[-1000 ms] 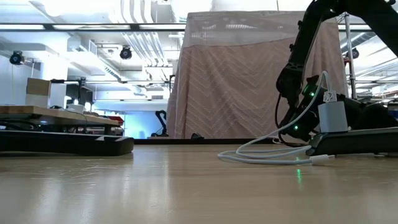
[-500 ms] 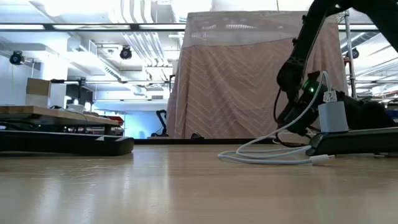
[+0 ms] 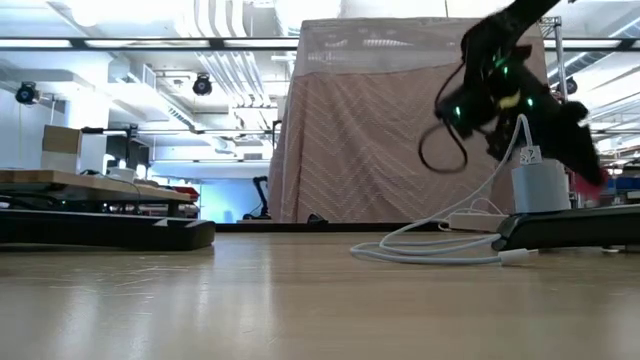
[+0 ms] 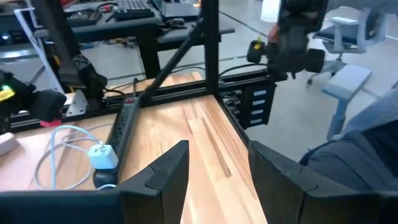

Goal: Insert USB
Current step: Insert the left white charger cable into the pink charger adapter

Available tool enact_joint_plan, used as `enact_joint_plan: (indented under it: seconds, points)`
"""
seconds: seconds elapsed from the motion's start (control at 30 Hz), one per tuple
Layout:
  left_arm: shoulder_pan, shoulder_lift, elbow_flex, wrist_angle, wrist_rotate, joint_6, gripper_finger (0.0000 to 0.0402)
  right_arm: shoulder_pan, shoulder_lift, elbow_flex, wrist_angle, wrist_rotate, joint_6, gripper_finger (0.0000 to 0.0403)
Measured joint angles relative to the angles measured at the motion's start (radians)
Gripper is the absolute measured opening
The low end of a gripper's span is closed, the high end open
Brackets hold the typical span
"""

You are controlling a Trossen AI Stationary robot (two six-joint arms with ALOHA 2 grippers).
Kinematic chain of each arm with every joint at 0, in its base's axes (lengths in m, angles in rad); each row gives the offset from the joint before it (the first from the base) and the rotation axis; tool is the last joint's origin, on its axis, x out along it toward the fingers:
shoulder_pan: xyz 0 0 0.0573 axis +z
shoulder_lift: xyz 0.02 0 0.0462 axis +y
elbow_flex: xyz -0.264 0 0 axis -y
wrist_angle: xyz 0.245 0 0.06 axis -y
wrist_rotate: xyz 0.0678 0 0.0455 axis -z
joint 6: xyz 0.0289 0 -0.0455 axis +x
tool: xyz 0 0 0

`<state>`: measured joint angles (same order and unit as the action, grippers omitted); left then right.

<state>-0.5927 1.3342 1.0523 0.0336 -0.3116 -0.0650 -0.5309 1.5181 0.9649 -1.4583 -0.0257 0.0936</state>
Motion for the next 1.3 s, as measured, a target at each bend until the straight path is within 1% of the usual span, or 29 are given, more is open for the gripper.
enact_joint_plan:
  seconds: [0.13,0.23,0.33,0.5,0.6,0.7,0.87,1.03,1.1,1.23,1.3]
  points:
    - [0.0,0.0,0.0,-0.001,-0.048,-0.008,0.0149,0.0,-0.061,0.042,0.024,-0.006,0.004,0.014]
    - [0.0,0.0,0.0,-0.007,-0.053,-0.025,0.0146,0.0,-0.073,0.042,0.018,-0.061,0.056,0.014]
    - [0.0,0.001,0.0,-0.014,-0.054,-0.026,0.0146,0.004,-0.067,0.013,0.011,-0.117,0.124,0.014]
    - [0.0,0.001,0.0,-0.016,-0.054,-0.026,0.0152,0.026,-0.005,-0.09,0.082,-0.208,0.132,0.014]
    - [0.0,0.001,0.0,-0.013,-0.054,-0.023,0.0155,0.03,0.055,-0.12,0.176,-0.211,0.128,0.014]
    - [0.001,0.001,0.0,-0.001,-0.056,-0.008,0.0157,0.029,0.099,-0.096,0.313,-0.211,0.128,0.014]
    - [0.005,0.001,0.0,0.031,-0.071,0.05,0.0158,0.029,0.17,0.041,0.463,-0.224,0.097,0.014]
    - [0.007,0.001,0.0,0.042,-0.072,0.084,0.0153,0.029,0.232,0.238,0.612,-0.21,0.058,0.014]
    - [0.007,0.001,0.0,0.041,-0.072,0.086,0.0151,0.029,0.255,0.334,0.635,-0.21,0.043,0.014]
    - [0.007,-0.002,0.0,0.003,-0.076,0.084,0.0147,0.036,0.285,0.508,0.606,-0.209,0.02,0.014]
    - [0.007,-0.006,0.0,-0.037,-0.123,0.081,0.0146,0.051,0.286,0.57,0.597,-0.208,0.005,0.014]
